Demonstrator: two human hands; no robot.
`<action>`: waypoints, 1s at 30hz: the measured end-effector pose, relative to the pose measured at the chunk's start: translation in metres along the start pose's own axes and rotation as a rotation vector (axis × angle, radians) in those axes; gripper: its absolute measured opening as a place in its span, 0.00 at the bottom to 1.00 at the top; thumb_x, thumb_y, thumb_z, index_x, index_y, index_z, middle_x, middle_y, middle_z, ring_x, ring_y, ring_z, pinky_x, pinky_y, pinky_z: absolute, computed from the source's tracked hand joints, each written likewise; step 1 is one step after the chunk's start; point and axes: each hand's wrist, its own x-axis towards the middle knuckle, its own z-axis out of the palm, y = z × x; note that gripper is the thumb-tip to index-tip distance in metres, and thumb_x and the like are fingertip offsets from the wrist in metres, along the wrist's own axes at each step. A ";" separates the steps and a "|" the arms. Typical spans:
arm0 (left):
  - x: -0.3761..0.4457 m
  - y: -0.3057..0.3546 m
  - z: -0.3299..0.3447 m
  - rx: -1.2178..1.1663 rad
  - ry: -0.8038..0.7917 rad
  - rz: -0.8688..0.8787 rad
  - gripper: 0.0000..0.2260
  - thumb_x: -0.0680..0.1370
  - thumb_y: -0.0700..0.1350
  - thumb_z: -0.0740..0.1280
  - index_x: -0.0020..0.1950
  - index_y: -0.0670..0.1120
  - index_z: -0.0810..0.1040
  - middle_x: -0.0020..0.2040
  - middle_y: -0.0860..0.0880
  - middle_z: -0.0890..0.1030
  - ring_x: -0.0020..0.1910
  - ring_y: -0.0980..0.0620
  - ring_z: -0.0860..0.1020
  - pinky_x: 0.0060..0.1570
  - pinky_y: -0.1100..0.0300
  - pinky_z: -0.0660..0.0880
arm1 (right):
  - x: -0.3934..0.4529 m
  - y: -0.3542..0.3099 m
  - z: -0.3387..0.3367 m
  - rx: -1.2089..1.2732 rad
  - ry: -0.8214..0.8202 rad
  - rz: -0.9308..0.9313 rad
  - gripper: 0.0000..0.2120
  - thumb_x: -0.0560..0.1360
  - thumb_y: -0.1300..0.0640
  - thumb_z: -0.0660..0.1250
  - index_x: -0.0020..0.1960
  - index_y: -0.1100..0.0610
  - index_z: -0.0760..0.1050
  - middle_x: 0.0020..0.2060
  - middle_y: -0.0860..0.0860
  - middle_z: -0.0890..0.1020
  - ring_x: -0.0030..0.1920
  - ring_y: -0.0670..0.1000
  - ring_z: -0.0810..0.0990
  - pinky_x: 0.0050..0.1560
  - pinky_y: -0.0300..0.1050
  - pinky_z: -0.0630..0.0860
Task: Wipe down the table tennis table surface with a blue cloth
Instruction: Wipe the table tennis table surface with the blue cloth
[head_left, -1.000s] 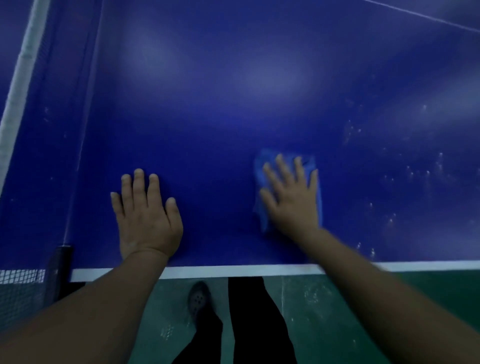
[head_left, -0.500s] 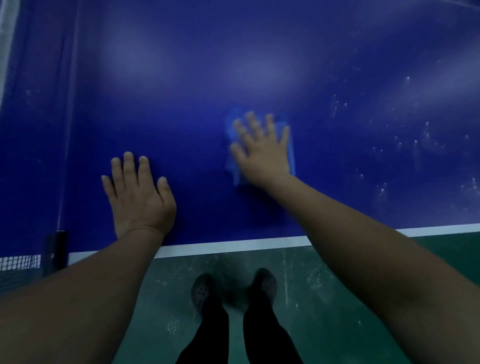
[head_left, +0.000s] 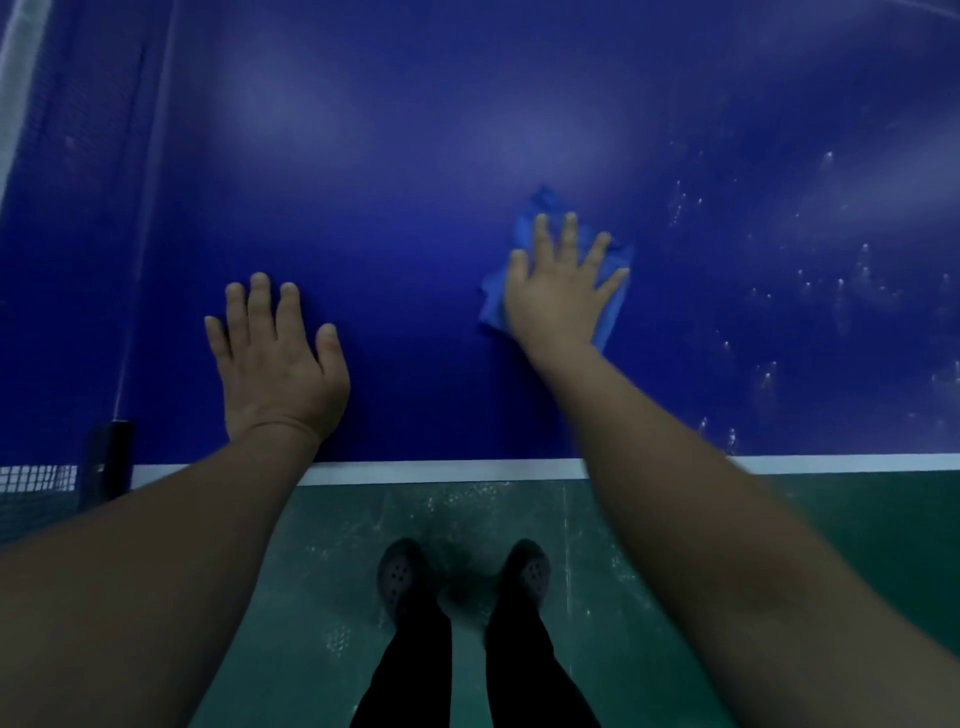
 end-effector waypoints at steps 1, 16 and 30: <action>0.001 -0.001 0.000 -0.011 0.006 0.008 0.31 0.80 0.57 0.48 0.80 0.43 0.58 0.82 0.43 0.51 0.81 0.45 0.45 0.78 0.45 0.39 | -0.020 -0.017 0.009 -0.016 0.019 -0.065 0.28 0.82 0.41 0.50 0.81 0.43 0.51 0.82 0.47 0.50 0.80 0.61 0.44 0.75 0.71 0.39; -0.094 0.104 0.037 -0.044 -0.047 0.561 0.29 0.79 0.54 0.54 0.77 0.40 0.67 0.79 0.40 0.62 0.80 0.41 0.57 0.78 0.40 0.49 | -0.042 0.266 -0.038 0.051 0.022 0.471 0.28 0.83 0.40 0.45 0.82 0.43 0.48 0.82 0.48 0.48 0.81 0.59 0.44 0.75 0.71 0.42; -0.095 0.150 0.064 0.183 -0.124 0.461 0.32 0.80 0.60 0.46 0.81 0.45 0.57 0.82 0.42 0.54 0.81 0.43 0.47 0.77 0.38 0.42 | -0.021 0.344 -0.051 0.032 0.010 0.411 0.28 0.83 0.38 0.44 0.82 0.42 0.48 0.82 0.47 0.48 0.81 0.57 0.44 0.76 0.69 0.41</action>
